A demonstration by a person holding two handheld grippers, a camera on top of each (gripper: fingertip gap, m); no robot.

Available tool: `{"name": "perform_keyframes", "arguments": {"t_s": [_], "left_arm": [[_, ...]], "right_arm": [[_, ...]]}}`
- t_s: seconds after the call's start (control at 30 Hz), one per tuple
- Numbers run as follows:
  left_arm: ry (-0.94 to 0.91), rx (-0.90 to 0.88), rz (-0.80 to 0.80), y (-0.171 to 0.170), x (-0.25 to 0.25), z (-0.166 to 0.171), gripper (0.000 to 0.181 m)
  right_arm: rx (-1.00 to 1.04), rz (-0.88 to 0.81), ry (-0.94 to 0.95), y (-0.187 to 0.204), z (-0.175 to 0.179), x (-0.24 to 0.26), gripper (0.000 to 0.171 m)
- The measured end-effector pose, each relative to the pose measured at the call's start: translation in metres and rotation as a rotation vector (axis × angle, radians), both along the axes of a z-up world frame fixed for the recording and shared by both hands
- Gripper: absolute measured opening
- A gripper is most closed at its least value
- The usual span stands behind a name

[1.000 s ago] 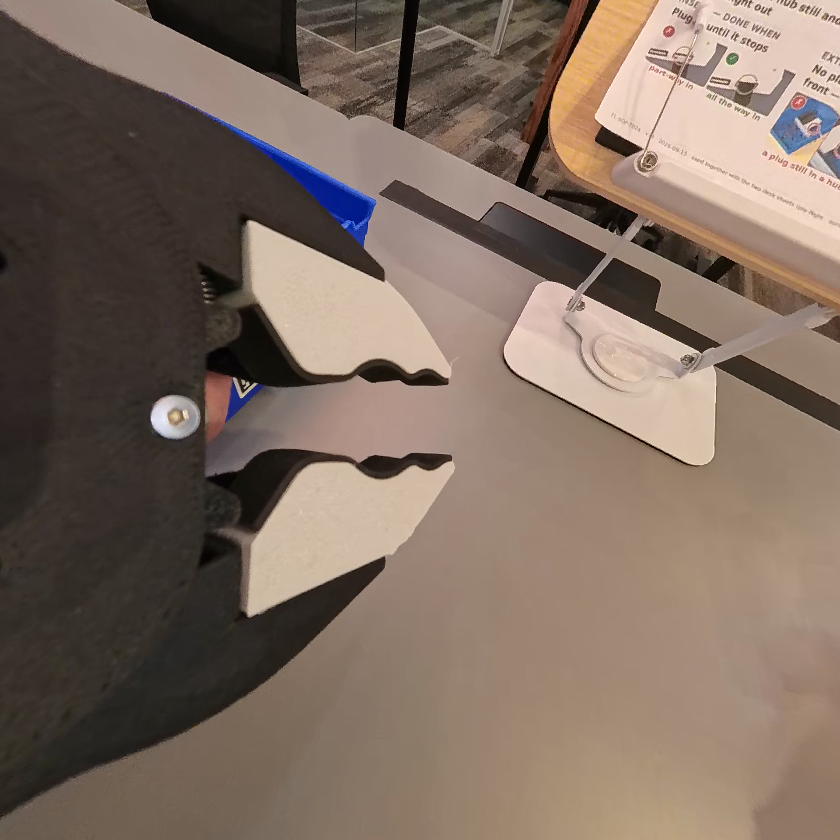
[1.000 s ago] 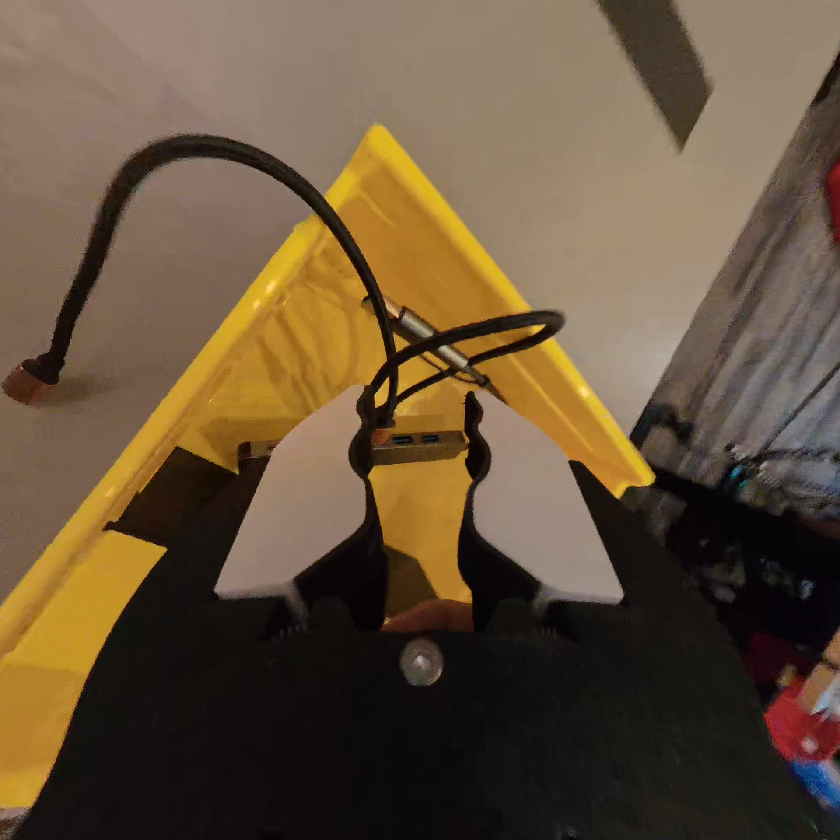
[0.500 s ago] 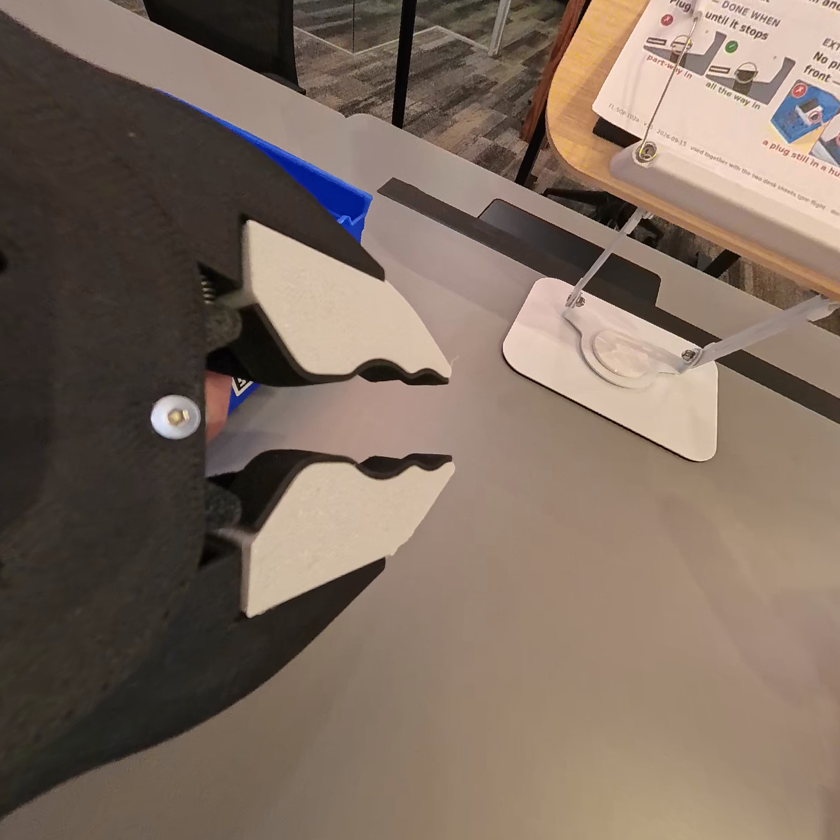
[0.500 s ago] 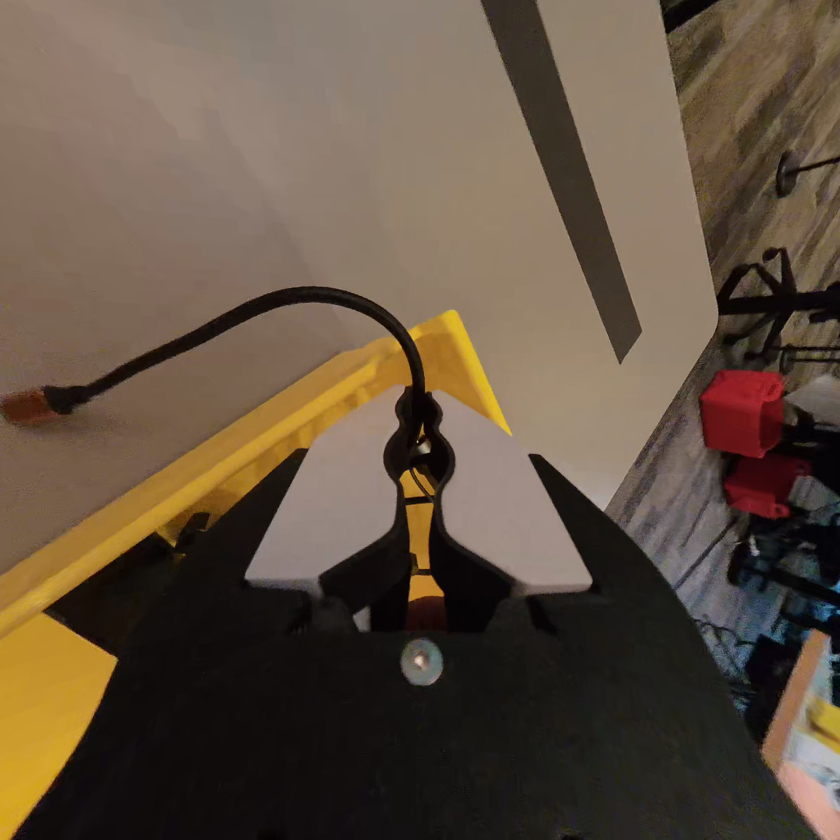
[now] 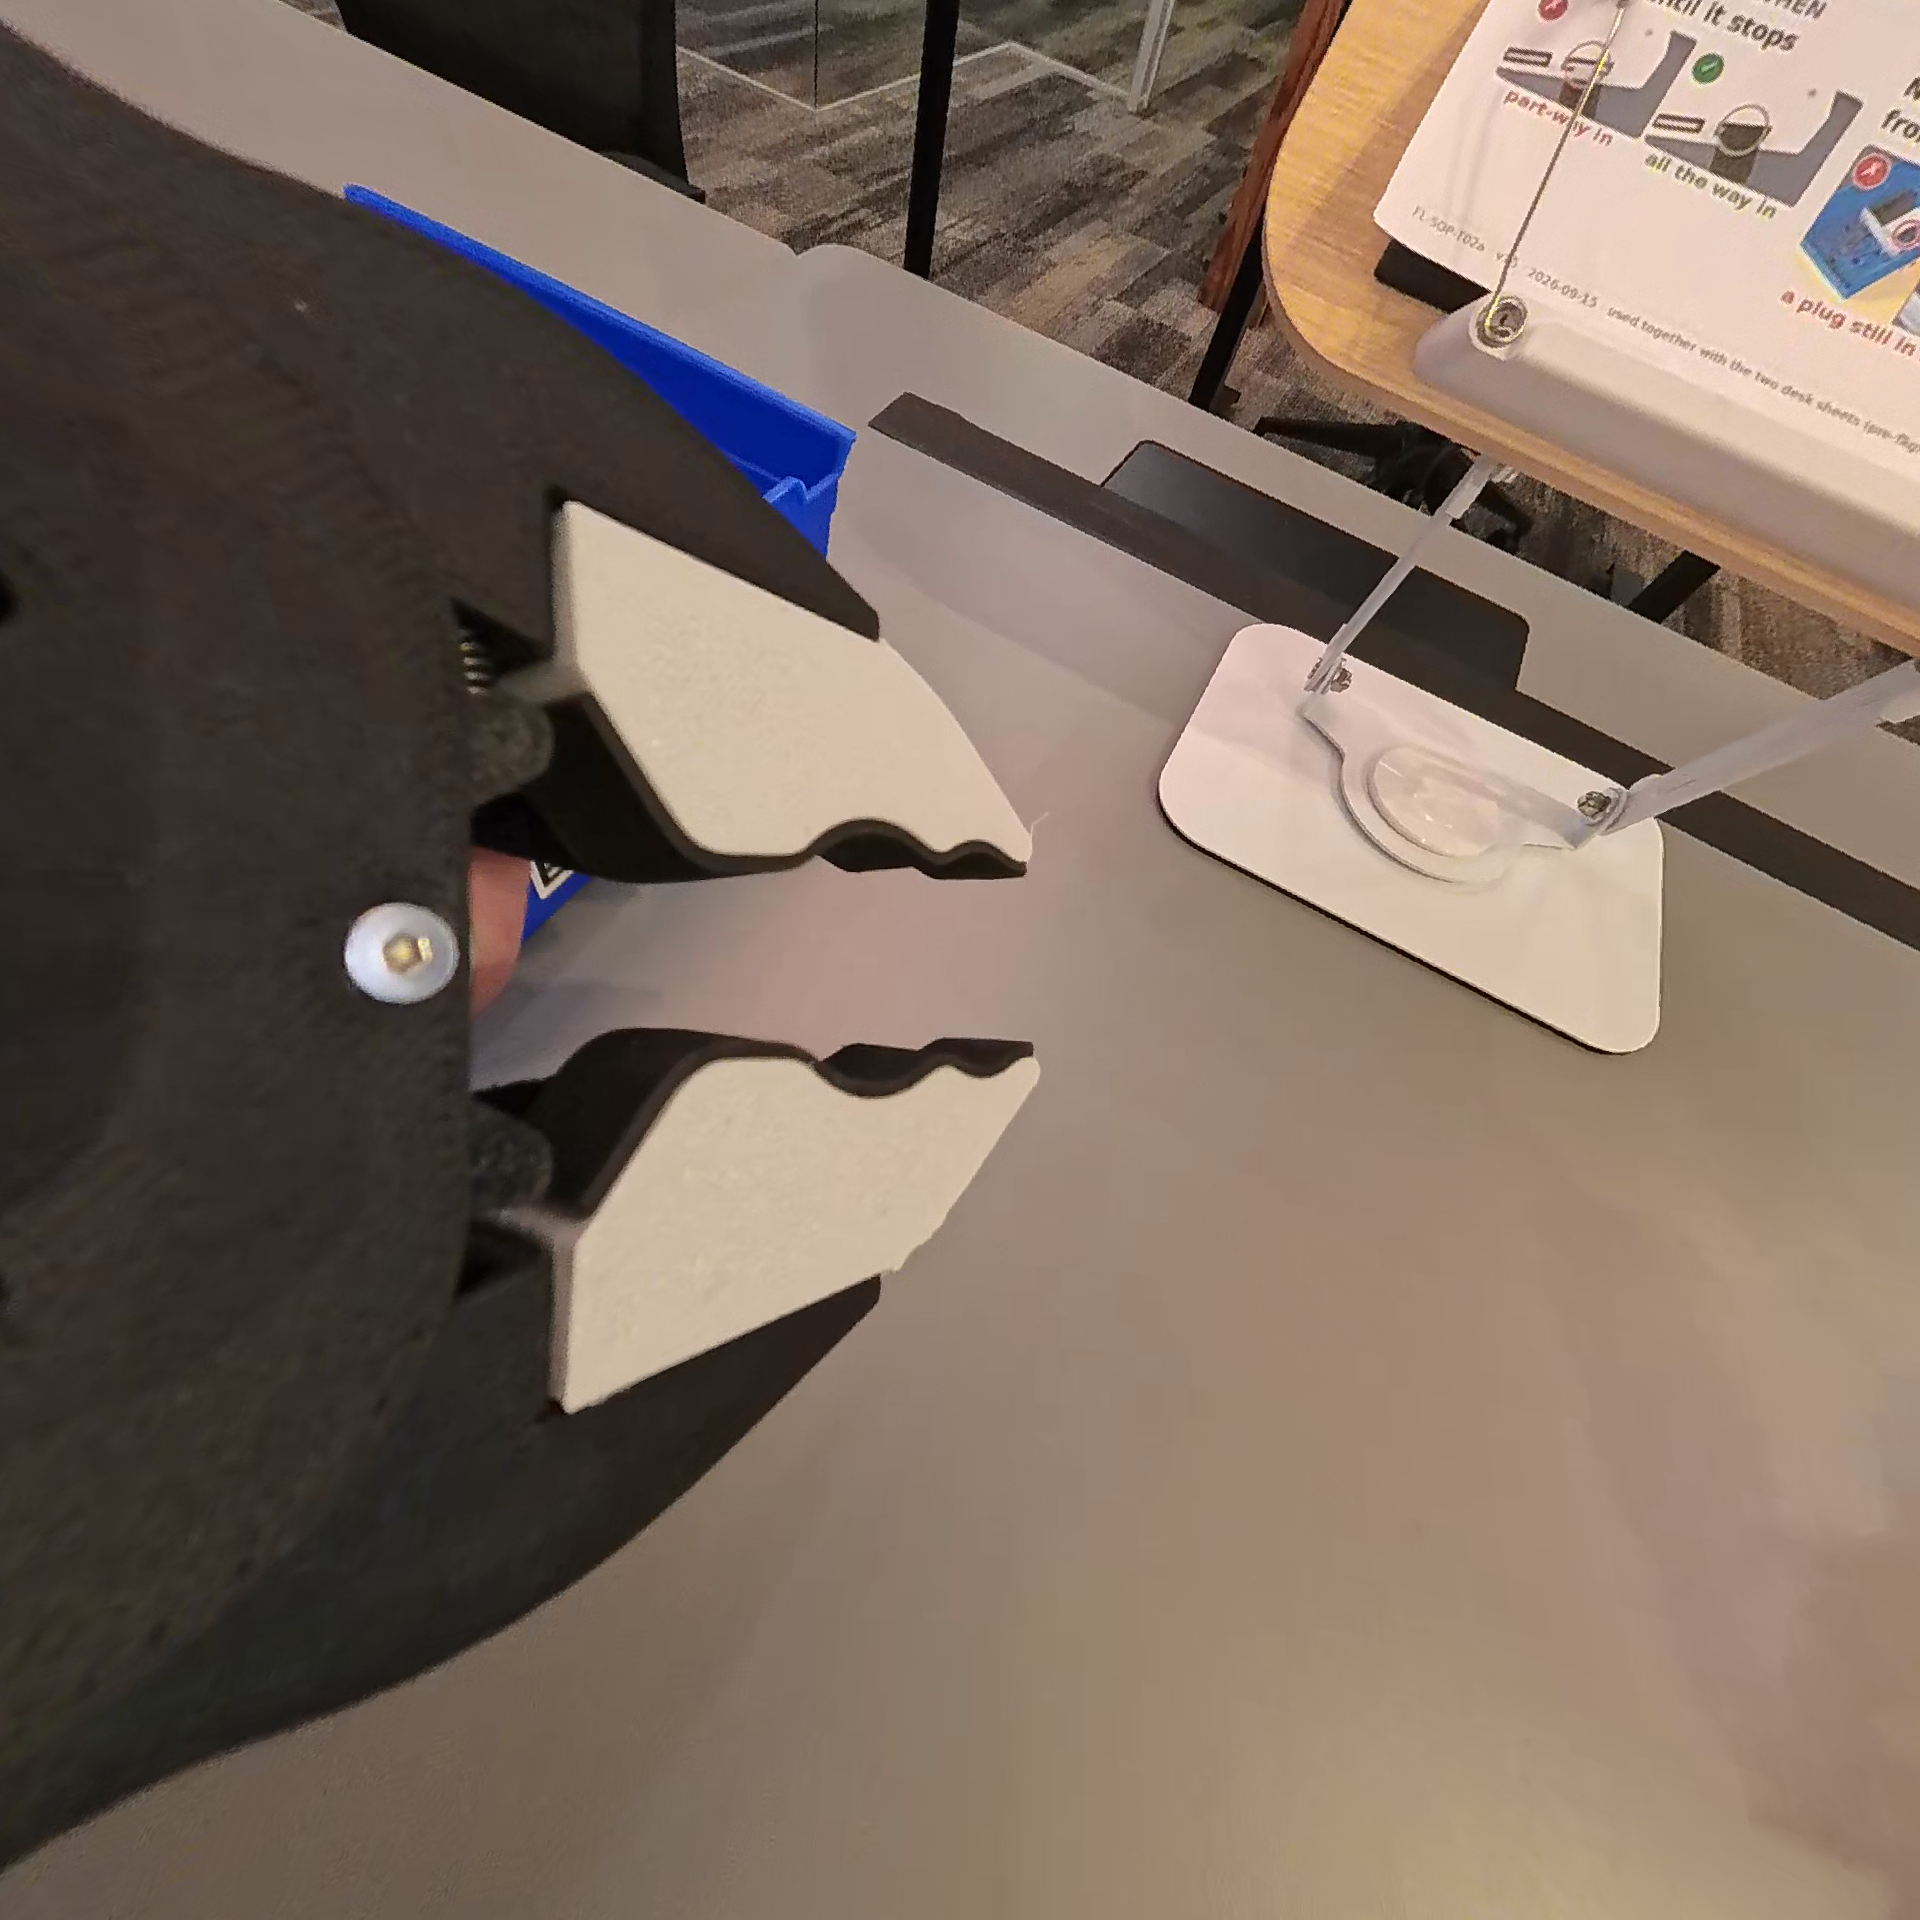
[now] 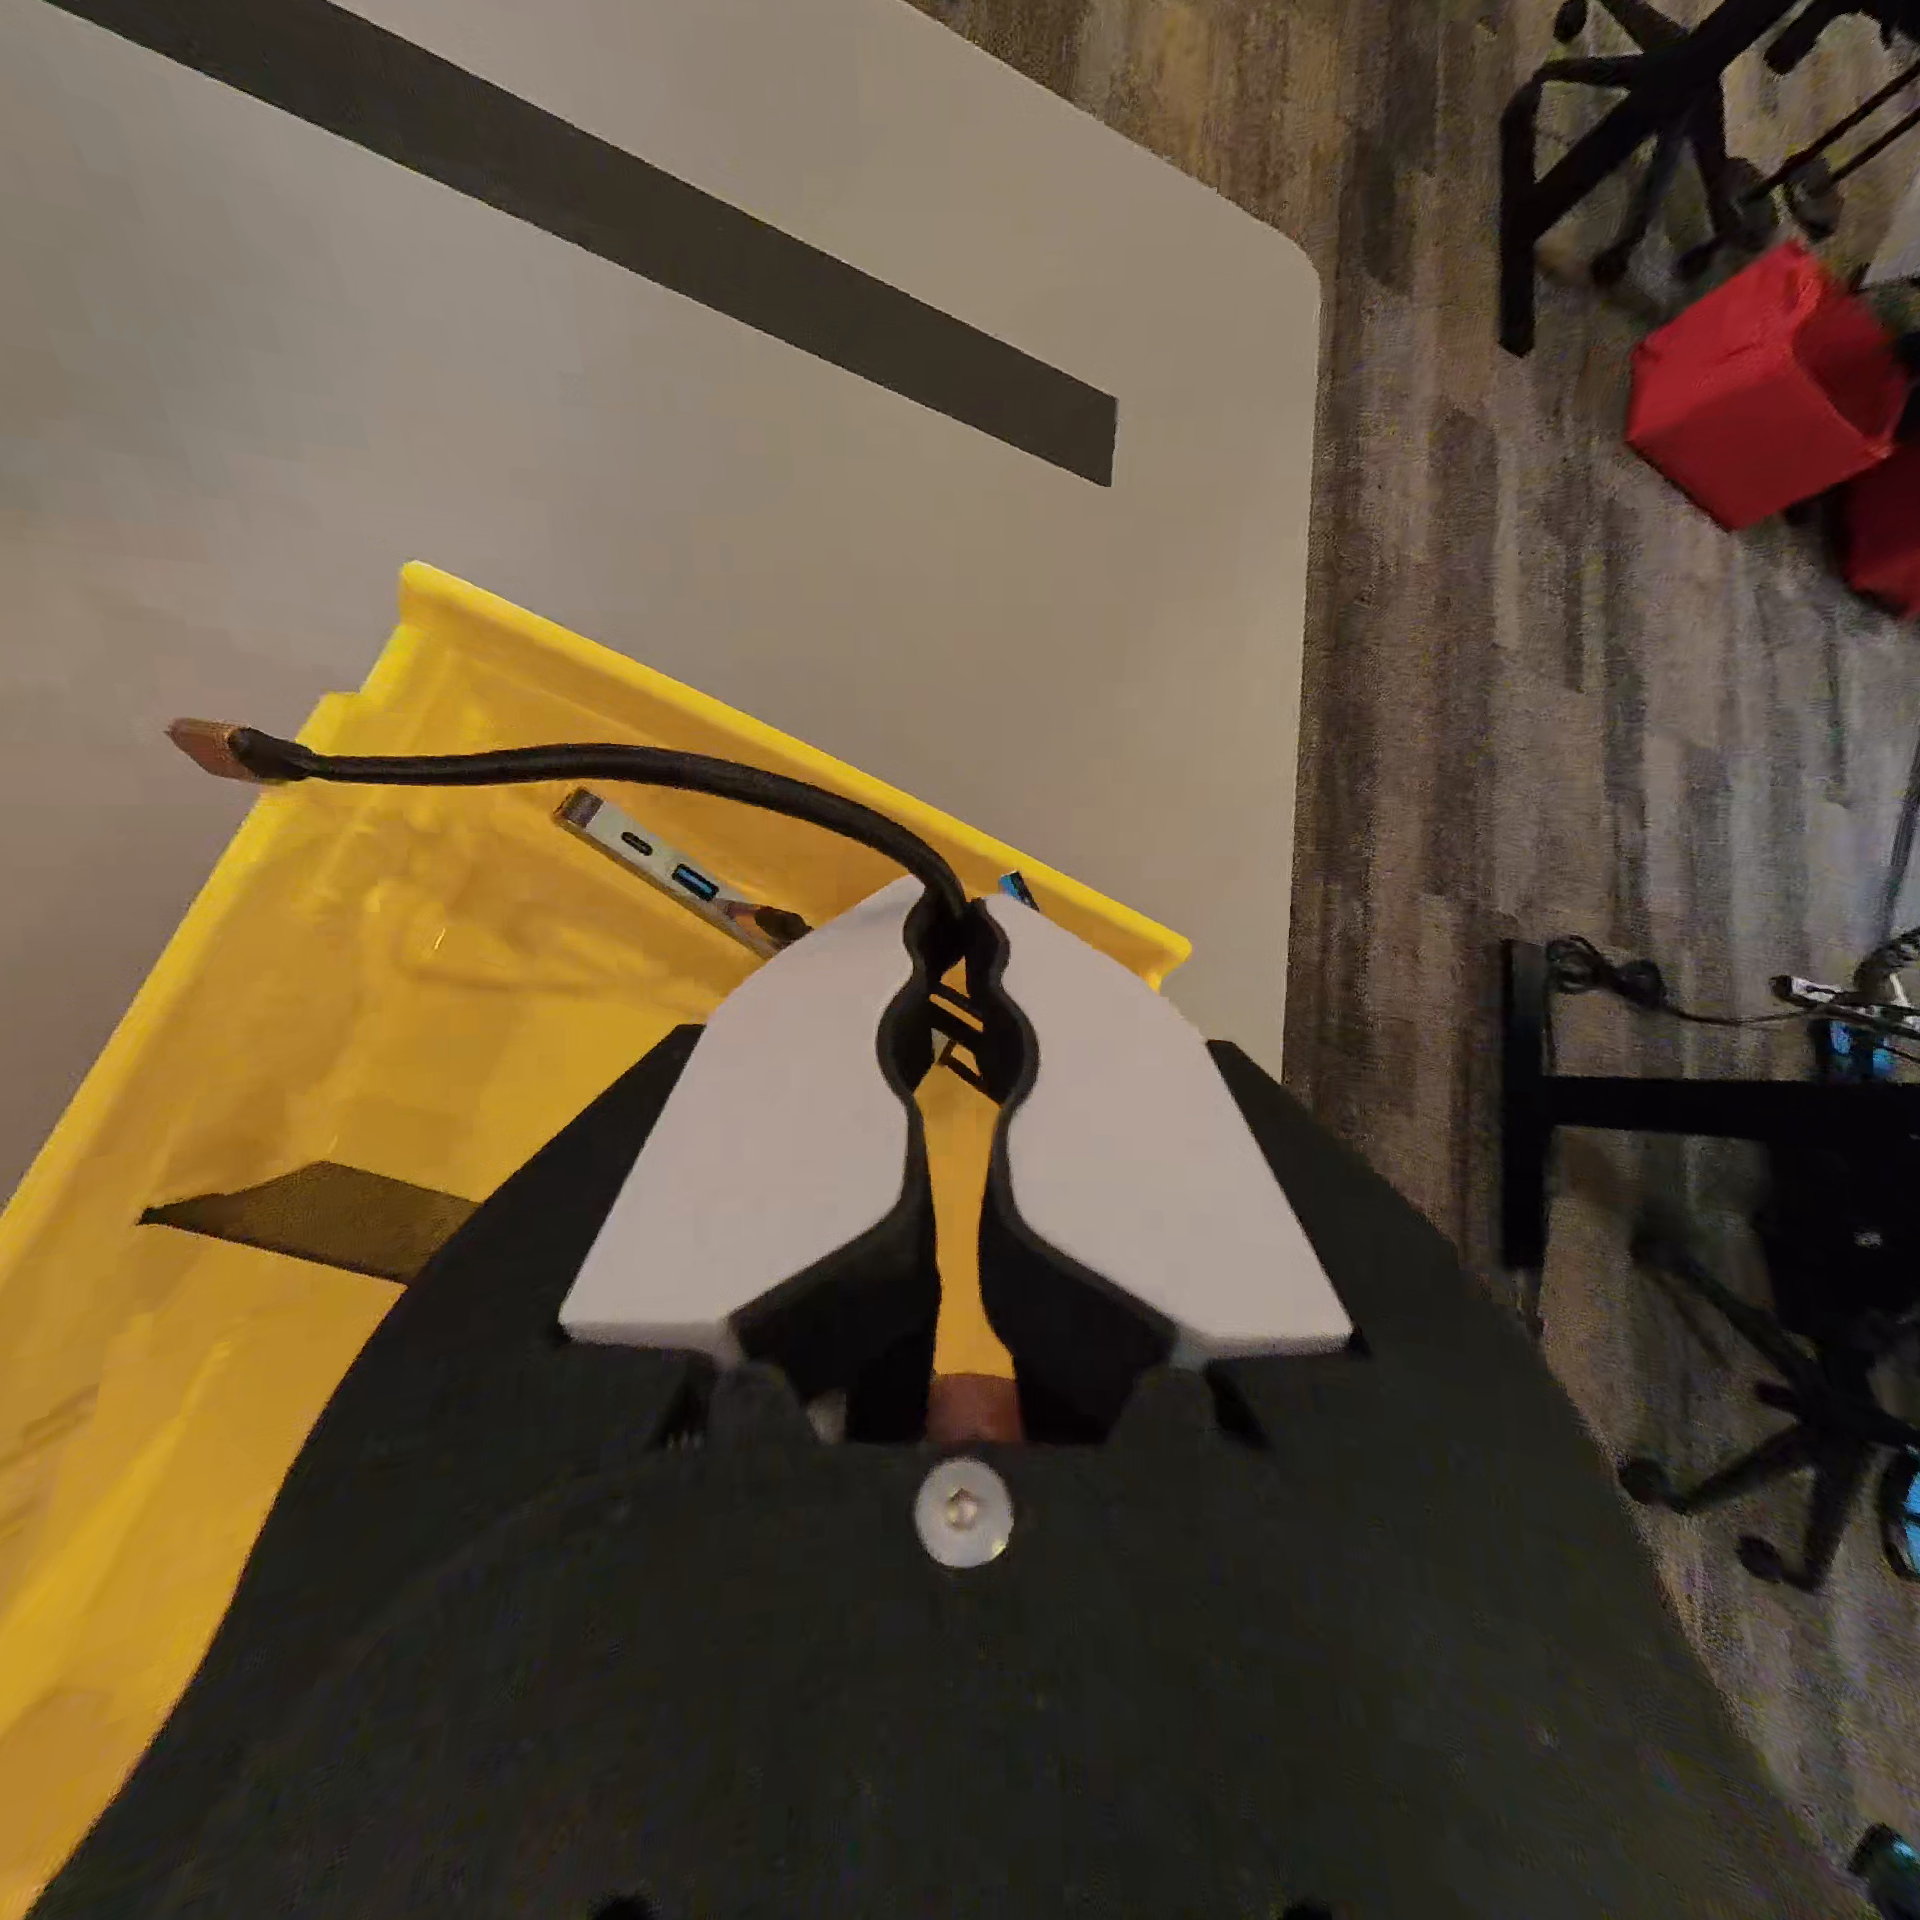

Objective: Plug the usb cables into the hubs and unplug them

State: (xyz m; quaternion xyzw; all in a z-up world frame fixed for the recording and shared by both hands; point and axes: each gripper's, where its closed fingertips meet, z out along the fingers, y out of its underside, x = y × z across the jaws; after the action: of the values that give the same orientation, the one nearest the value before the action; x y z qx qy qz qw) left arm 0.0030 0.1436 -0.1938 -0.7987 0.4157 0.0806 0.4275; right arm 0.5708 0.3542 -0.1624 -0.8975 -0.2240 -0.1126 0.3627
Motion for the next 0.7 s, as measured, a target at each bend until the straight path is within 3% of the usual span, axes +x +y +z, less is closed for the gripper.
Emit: {"name": "perform_keyframes", "arguments": {"t_s": [0.23,0.47,0.7], "left_arm": [[0.005,-0.007,-0.003,0.001,0.001,-0.003,0.030],[-0.005,0.001,0.000,-0.001,-0.001,0.001,0.030],[0.004,-0.010,-0.007,-0.001,0.002,-0.004,0.030]], "right_arm": [[-0.035,0.016,-0.119,-0.012,0.031,0.003,0.003],[-0.167,-0.030,-0.209,-0.003,-0.011,0.030,0.003],[-0.220,0.224,-0.293,0.008,-0.038,-0.005,0.003]]}}
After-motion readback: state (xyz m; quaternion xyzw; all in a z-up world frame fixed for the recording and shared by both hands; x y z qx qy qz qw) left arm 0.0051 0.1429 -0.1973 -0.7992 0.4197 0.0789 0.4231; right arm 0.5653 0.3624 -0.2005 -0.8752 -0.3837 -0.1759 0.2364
